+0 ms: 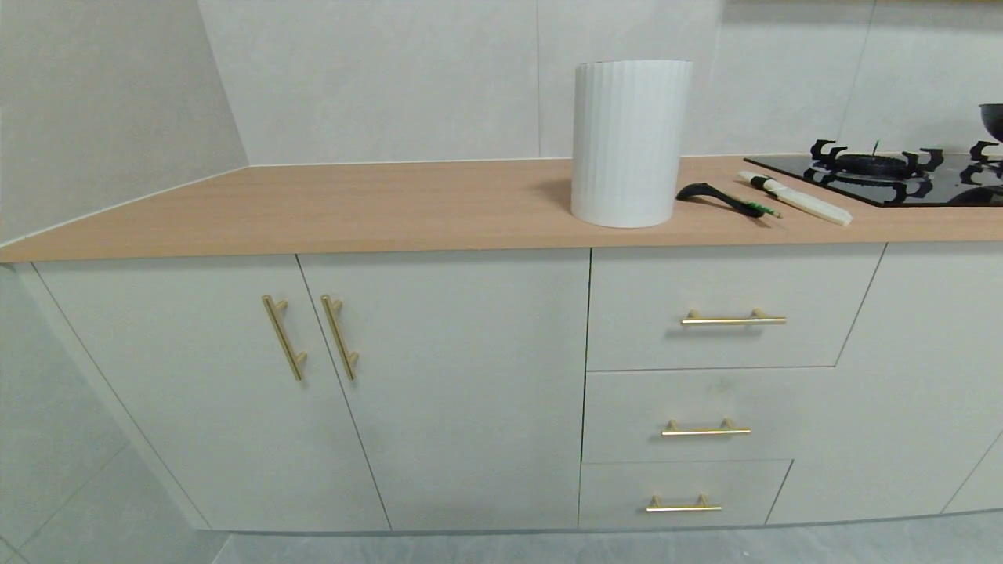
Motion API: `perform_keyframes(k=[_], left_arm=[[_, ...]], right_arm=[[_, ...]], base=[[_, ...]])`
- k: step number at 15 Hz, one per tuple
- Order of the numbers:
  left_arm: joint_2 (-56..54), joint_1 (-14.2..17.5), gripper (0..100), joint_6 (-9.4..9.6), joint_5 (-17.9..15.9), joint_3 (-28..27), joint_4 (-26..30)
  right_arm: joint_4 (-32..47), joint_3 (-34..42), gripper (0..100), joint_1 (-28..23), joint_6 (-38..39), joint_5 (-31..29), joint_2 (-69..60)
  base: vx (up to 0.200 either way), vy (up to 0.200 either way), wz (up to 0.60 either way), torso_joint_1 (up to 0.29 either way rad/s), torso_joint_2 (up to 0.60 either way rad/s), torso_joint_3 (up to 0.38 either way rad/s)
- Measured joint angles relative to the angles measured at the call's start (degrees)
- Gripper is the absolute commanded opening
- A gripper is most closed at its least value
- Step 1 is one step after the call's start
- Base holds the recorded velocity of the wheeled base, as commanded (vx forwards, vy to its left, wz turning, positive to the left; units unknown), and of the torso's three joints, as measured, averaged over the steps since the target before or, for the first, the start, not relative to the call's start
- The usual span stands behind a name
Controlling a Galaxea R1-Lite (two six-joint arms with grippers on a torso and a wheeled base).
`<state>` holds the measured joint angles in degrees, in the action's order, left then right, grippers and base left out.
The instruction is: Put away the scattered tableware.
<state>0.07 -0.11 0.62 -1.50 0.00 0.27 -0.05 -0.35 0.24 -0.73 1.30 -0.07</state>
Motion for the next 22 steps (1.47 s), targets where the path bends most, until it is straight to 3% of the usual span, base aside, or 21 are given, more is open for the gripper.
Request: perform_keyframes(k=[5,11,18,22], left_arm=[[0.0,0.0,100,0.0,0.0,0.0,0.0],[0.0,0.0,100,0.0,0.0,0.0,0.0],[0.0,0.0,100,0.0,0.0,0.0,0.0],[0.0,0.0,100,0.0,0.0,0.0,0.0]], right_arm=[[2.7,-9.5,100,1.4,2.2,2.7,5.2],[1.9,-13.5,100,6.1,2.3,5.2,30.3],[-13.8,-24.6,100,7.7,2.4,4.9,72.3],[-24.2,-28.5,100,7.2,2.5,5.0,89.7]], base=[[0.0,0.0,0.0,0.0,0.0,0.0],[0.0,0.0,0.0,0.0,0.0,0.0],[0.0,0.0,0.0,0.0,0.0,0.0],[0.0,0.0,0.0,0.0,0.0,0.0]])
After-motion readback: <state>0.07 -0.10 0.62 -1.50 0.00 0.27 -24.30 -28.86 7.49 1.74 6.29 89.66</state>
